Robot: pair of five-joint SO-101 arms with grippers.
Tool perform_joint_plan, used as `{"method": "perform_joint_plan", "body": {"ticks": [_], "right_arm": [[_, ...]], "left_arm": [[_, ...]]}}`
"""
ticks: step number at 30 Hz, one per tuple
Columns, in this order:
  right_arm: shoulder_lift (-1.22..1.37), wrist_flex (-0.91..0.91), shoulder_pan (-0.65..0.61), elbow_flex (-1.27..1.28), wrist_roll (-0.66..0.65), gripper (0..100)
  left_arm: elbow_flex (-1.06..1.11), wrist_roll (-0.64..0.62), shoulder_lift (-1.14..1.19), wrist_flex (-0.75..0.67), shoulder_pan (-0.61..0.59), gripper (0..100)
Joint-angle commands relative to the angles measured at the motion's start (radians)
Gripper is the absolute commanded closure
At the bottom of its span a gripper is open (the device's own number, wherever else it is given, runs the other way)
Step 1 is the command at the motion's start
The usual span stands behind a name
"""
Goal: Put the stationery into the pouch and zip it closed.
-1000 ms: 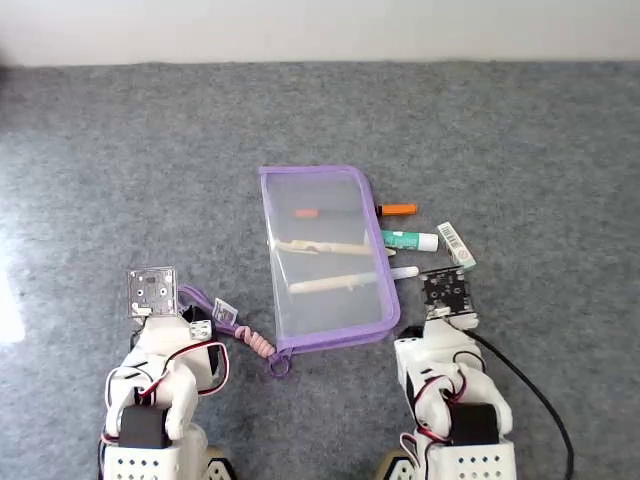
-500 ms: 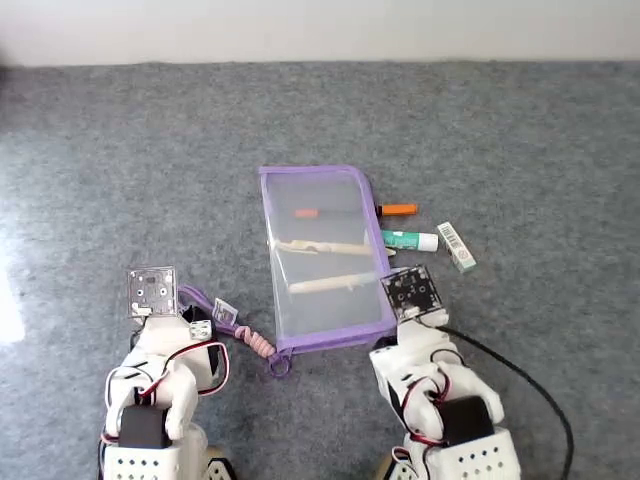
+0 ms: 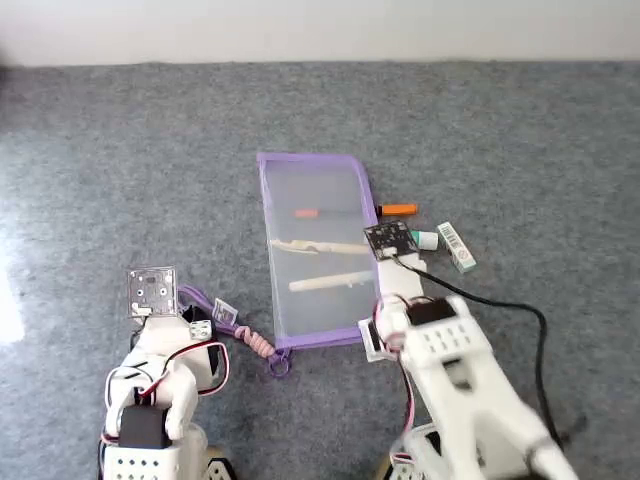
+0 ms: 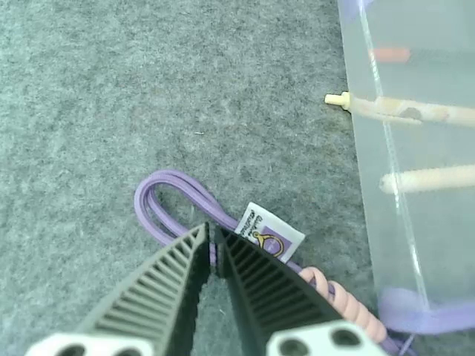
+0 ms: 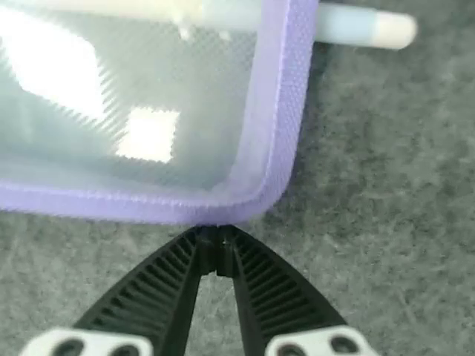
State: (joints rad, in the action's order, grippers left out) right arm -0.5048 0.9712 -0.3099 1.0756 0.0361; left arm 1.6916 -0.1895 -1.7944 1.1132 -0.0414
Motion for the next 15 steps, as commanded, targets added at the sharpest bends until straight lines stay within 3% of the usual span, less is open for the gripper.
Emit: {"method": "perform_joint_plan", "body": {"ticks": [1,9,15], "right_arm": [[0.203,-0.025,-0.001,-0.176,0.012,99.1],[0.506,-0.016,-0.001,-0.631,0.014,99.1],[0.522,-0.015,-0.01,-0.758,0.014,99.1]], "left_arm": [[-0.007,-0.008,-0.008,0.009,-0.005,99],[-0.007,-0.008,-0.008,0.009,-0.005,99],[-0.007,-0.008,-0.008,0.009,-0.005,99]]}}
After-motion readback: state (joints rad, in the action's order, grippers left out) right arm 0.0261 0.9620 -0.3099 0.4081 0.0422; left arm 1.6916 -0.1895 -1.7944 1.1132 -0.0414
